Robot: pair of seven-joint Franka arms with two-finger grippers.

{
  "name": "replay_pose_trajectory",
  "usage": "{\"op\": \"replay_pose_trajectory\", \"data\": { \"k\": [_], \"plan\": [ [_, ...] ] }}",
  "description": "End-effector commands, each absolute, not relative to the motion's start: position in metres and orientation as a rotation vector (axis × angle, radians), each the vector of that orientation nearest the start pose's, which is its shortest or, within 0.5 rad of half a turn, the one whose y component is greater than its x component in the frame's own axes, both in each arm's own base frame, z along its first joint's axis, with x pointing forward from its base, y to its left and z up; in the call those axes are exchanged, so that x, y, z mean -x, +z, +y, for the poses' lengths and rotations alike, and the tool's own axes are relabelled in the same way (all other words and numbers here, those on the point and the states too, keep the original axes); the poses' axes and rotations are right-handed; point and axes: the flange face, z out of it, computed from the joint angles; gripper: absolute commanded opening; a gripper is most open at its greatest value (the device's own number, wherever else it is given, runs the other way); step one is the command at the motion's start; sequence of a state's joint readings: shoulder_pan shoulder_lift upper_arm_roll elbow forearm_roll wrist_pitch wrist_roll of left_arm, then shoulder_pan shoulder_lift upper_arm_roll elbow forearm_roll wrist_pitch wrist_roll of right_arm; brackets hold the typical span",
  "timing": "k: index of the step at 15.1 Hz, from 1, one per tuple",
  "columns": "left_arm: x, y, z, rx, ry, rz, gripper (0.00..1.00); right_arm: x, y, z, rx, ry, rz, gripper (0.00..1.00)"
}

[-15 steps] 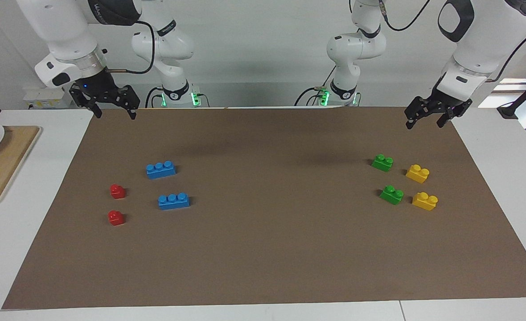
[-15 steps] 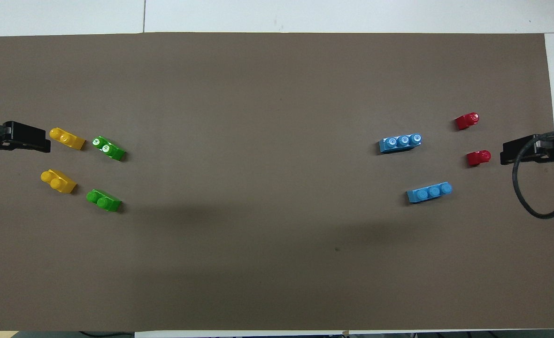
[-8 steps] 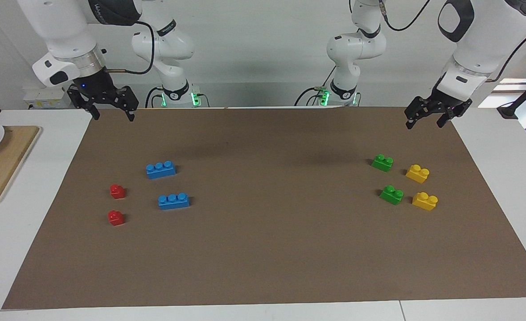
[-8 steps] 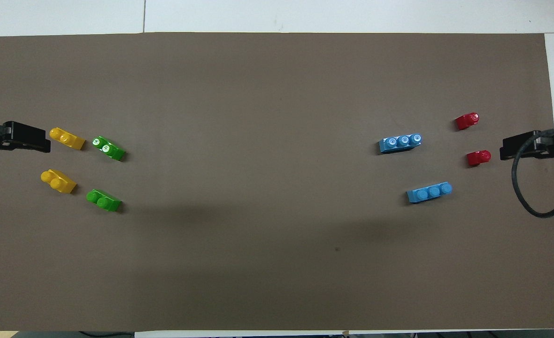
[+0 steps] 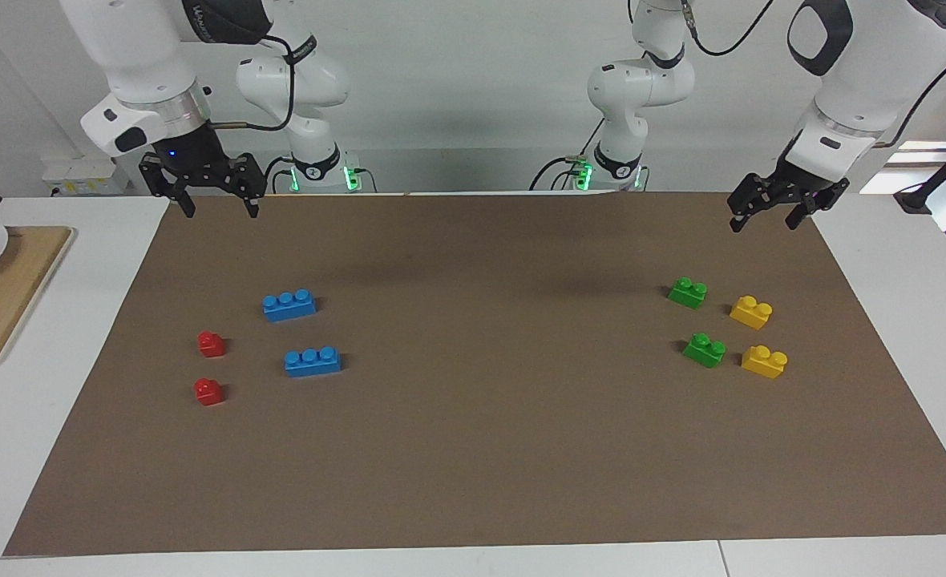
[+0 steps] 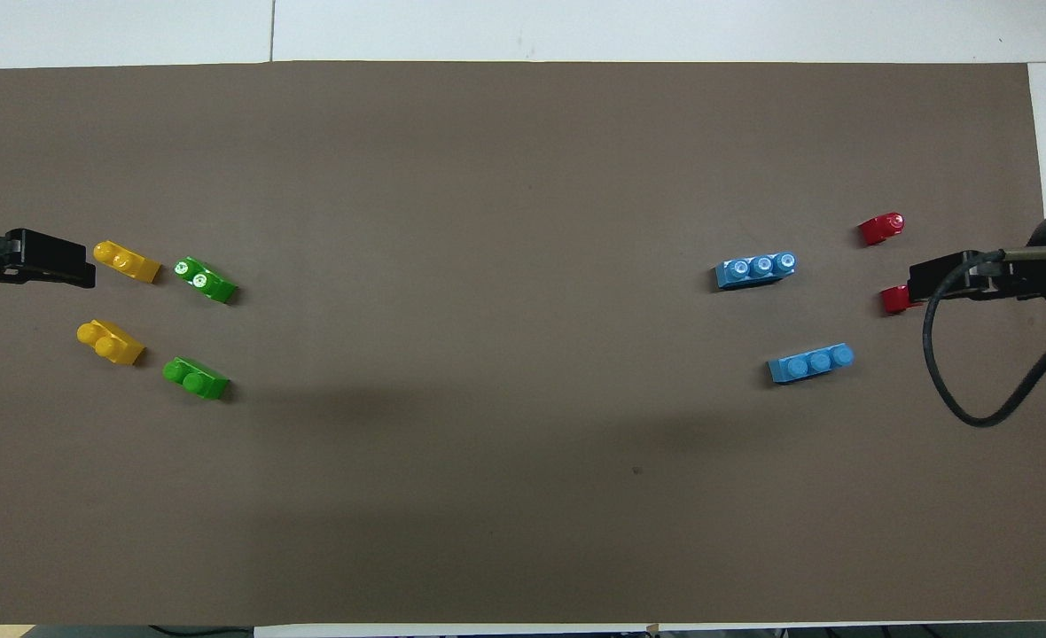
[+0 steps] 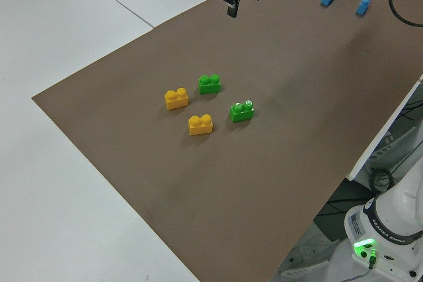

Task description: Remove green block with left arm and hold with right

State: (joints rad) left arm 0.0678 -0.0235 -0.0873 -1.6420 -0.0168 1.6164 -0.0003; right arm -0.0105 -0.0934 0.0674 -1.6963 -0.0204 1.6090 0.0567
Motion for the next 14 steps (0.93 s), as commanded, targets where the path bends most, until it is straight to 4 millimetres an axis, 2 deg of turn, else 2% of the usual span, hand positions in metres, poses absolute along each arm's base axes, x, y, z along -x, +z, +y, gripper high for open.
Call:
{"op": "replay_pose_trajectory", "data": {
  "k": [1,8,14],
  "plan": [
    [-0.552,0.611,-0.013,3.14,-0.017,0.048,1.0,-0.532,0.62,0.027,3.181,-0.031,0.012,1.0],
    [-0.552,0.61,-0.012,3.139,-0.014,0.053,1.0,-0.531,0.616,0.0,3.178,-0.014,0.084,1.0],
    [-0.552,0.612,-0.01,3.138,-0.022,0.048,1.0,-0.528,0.615,0.001,3.177,0.003,0.082,1.0]
  ]
}}
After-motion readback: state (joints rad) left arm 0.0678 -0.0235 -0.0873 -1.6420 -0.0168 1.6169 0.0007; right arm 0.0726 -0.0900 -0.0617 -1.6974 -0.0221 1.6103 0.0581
